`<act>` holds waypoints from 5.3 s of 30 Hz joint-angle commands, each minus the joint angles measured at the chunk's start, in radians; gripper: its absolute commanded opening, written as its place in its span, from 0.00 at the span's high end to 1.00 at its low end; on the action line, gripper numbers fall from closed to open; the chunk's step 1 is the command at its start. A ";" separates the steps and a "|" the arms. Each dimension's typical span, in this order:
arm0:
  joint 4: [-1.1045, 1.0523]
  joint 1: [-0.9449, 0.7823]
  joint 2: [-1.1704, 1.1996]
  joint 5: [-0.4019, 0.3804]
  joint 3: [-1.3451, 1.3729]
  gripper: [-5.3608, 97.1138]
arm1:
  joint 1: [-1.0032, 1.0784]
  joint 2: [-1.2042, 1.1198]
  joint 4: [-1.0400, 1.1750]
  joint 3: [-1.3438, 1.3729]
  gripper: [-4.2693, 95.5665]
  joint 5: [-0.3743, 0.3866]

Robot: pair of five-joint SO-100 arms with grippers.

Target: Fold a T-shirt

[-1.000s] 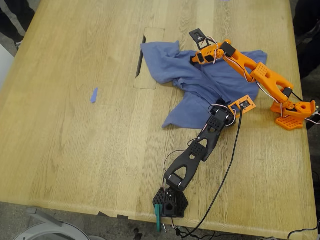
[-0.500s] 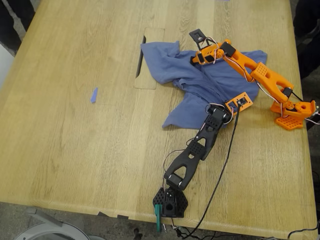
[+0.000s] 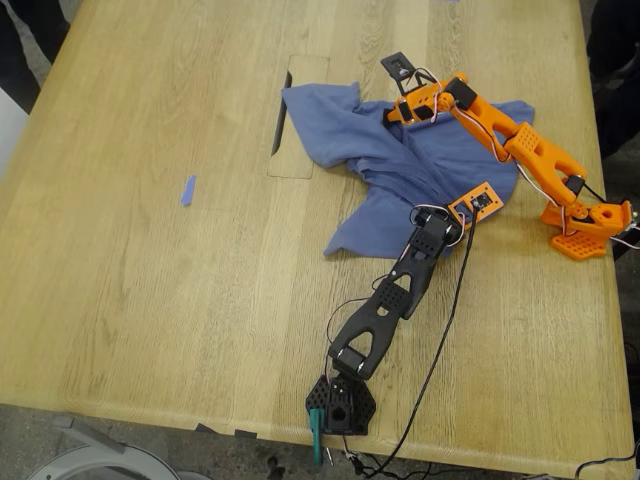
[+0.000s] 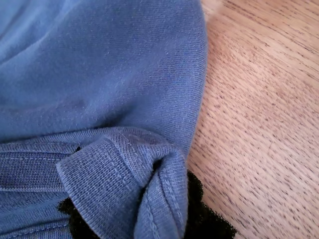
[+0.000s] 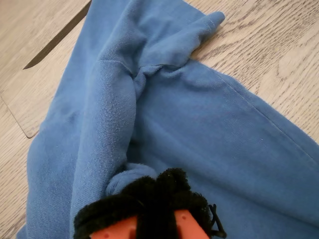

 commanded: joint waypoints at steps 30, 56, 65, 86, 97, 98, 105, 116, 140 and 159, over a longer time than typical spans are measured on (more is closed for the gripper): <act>0.328 -0.210 0.930 0.000 -0.031 0.95 | -0.084 0.471 0.109 -0.052 0.96 -0.006; 0.130 -0.279 1.373 0.021 -0.035 0.95 | -0.199 0.825 -0.021 -0.052 0.96 -0.071; 0.069 -0.262 1.445 0.026 -0.037 0.95 | -0.224 0.942 0.055 -0.052 0.96 -0.067; -0.029 0.014 1.643 0.074 -0.037 0.95 | -0.299 1.238 0.204 -0.049 0.96 -0.098; -0.172 0.187 1.608 0.101 -0.037 0.95 | -0.353 1.290 0.169 -0.048 0.96 -0.190; -0.172 0.212 1.601 0.104 -0.037 0.95 | -0.357 1.292 0.152 -0.046 0.96 -0.202; -0.112 0.359 1.597 0.104 -0.037 0.95 | -0.341 1.385 0.241 -0.034 0.96 -0.213; 0.179 0.459 1.674 0.018 -0.015 0.95 | -0.333 1.620 0.348 0.262 0.96 -0.169; 0.216 0.333 2.353 -0.216 1.261 0.95 | -0.341 2.045 0.405 1.115 0.96 -0.072; -0.506 -0.179 2.816 -0.215 2.528 0.95 | -0.383 2.143 -0.087 2.057 0.96 -0.092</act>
